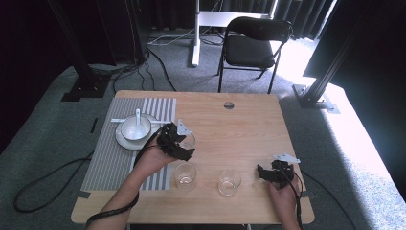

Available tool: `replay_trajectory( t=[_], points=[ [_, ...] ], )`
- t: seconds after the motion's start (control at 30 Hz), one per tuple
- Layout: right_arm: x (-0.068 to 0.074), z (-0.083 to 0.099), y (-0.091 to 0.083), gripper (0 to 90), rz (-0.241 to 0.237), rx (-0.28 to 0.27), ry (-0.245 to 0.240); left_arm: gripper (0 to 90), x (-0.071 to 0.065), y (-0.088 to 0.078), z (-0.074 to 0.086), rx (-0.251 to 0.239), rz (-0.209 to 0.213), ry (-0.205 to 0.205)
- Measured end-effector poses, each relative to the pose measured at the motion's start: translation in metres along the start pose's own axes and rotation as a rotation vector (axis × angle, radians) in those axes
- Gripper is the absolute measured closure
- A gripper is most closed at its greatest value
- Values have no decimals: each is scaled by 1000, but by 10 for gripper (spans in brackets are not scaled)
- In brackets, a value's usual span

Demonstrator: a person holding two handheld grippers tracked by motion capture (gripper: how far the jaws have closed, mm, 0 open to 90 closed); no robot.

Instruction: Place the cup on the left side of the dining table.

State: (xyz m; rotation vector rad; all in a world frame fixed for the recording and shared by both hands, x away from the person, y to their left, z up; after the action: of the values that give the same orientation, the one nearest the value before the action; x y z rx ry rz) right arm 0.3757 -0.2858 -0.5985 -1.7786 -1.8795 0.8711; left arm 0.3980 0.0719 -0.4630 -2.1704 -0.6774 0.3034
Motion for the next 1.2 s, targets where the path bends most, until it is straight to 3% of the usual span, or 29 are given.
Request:
replay_trajectory(
  t=[0.23,0.37,1.2],
  points=[
    [0,0,0,121,0,0,1,182,10,-8,11,10,-18,-28],
    [0,0,0,122,0,0,2,182,22,-22,28,11,-44,-64],
    [0,0,0,122,0,1,1,182,51,-57,94,29,-109,-167]
  ],
)
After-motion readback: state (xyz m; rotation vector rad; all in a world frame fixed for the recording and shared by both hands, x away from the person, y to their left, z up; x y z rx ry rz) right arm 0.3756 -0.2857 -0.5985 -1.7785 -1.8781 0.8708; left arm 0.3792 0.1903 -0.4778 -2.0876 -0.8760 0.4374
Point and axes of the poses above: each handheld gripper's, and its own axes: y roughly forward along the jaws, z roughly out of its underside, x roughly to its left, the point moved 7 cm from there along y, roughly forward along the jaws, and after that the axes turned 11 degrees about z, right-handed, at the moved point
